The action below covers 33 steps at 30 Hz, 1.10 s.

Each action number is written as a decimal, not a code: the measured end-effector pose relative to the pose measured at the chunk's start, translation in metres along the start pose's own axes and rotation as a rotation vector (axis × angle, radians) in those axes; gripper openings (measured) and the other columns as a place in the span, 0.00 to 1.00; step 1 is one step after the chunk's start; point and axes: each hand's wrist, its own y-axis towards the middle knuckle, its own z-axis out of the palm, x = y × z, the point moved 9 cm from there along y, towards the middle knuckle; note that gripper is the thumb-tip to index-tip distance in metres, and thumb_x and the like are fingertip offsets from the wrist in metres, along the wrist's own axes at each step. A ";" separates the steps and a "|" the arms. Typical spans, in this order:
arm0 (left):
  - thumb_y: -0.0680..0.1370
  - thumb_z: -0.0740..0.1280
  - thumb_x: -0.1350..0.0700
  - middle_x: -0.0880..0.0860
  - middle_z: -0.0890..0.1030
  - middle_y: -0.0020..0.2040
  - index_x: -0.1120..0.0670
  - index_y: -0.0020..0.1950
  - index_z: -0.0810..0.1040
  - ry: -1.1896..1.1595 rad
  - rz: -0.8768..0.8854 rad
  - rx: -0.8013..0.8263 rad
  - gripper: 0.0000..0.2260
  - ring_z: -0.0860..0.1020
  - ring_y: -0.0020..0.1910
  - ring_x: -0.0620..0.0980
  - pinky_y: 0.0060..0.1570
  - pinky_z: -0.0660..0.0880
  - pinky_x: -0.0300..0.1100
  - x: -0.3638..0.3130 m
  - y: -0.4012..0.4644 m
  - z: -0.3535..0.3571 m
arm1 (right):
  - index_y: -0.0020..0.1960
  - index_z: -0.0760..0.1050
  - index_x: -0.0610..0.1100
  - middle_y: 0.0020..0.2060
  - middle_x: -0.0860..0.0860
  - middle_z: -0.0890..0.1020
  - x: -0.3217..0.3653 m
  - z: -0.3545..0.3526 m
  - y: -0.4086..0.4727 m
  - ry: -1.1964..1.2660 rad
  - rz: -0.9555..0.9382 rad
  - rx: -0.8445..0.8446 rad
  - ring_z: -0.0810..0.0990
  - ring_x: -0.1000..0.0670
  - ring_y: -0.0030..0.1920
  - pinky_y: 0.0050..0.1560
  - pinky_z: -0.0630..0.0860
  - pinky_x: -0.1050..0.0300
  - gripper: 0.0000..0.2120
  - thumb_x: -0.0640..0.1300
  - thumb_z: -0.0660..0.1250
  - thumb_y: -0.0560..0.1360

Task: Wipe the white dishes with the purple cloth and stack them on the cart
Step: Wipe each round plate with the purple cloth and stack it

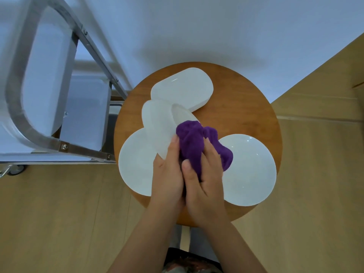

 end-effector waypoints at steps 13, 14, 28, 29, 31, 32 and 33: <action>0.55 0.70 0.37 0.37 0.83 0.42 0.39 0.51 0.73 -0.163 0.124 -0.007 0.25 0.82 0.46 0.42 0.39 0.80 0.39 -0.029 0.005 -0.018 | 0.50 0.68 0.71 0.47 0.66 0.79 -0.078 -0.022 -0.044 0.380 0.629 -0.295 0.78 0.58 0.52 0.49 0.75 0.58 0.13 0.66 0.56 0.66; 0.56 0.69 0.35 0.34 0.82 0.40 0.38 0.49 0.73 -0.022 0.177 0.021 0.23 0.81 0.46 0.39 0.39 0.79 0.36 -0.035 0.001 -0.018 | 0.48 0.71 0.69 0.44 0.65 0.80 -0.078 -0.033 -0.037 0.379 0.619 -0.318 0.79 0.58 0.48 0.45 0.75 0.59 0.13 0.67 0.55 0.65; 0.78 0.50 0.34 0.50 0.53 0.78 0.33 0.74 0.44 1.636 0.376 0.650 0.27 0.51 0.76 0.50 0.73 0.42 0.53 0.030 -0.012 0.018 | 0.40 0.78 0.48 0.33 0.53 0.81 -0.090 -0.042 -0.005 0.372 0.627 -0.126 0.80 0.47 0.40 0.35 0.76 0.53 0.08 0.37 0.65 0.70; 0.75 0.53 0.31 0.44 0.54 0.77 0.28 0.70 0.47 1.473 0.331 0.611 0.26 0.49 0.76 0.43 0.73 0.39 0.50 0.023 -0.011 0.007 | 0.37 0.77 0.47 0.30 0.53 0.80 -0.096 -0.043 -0.008 0.392 0.666 -0.147 0.78 0.48 0.38 0.34 0.74 0.55 0.09 0.35 0.64 0.71; 0.72 0.57 0.31 0.36 0.59 0.72 0.26 0.65 0.53 1.089 0.389 0.349 0.23 0.52 0.72 0.36 0.74 0.45 0.47 -0.012 0.000 -0.024 | 0.35 0.79 0.49 0.28 0.55 0.80 -0.108 -0.045 -0.014 0.441 0.708 -0.157 0.80 0.51 0.34 0.32 0.73 0.58 0.14 0.35 0.61 0.72; 0.73 0.58 0.35 0.36 0.61 0.70 0.30 0.67 0.56 0.980 0.477 0.148 0.24 0.55 0.71 0.37 0.72 0.51 0.46 -0.031 0.006 -0.044 | 0.33 0.80 0.52 0.28 0.57 0.80 -0.112 -0.046 -0.015 0.451 0.713 -0.146 0.81 0.54 0.33 0.33 0.74 0.59 0.17 0.35 0.61 0.73; 0.75 0.60 0.39 0.38 0.63 0.68 0.36 0.71 0.58 0.891 0.467 -0.020 0.25 0.59 0.69 0.39 0.69 0.58 0.45 -0.040 0.014 -0.067 | 0.32 0.81 0.56 0.29 0.58 0.81 -0.113 -0.045 -0.016 0.462 0.714 -0.125 0.81 0.56 0.32 0.34 0.75 0.59 0.20 0.35 0.61 0.73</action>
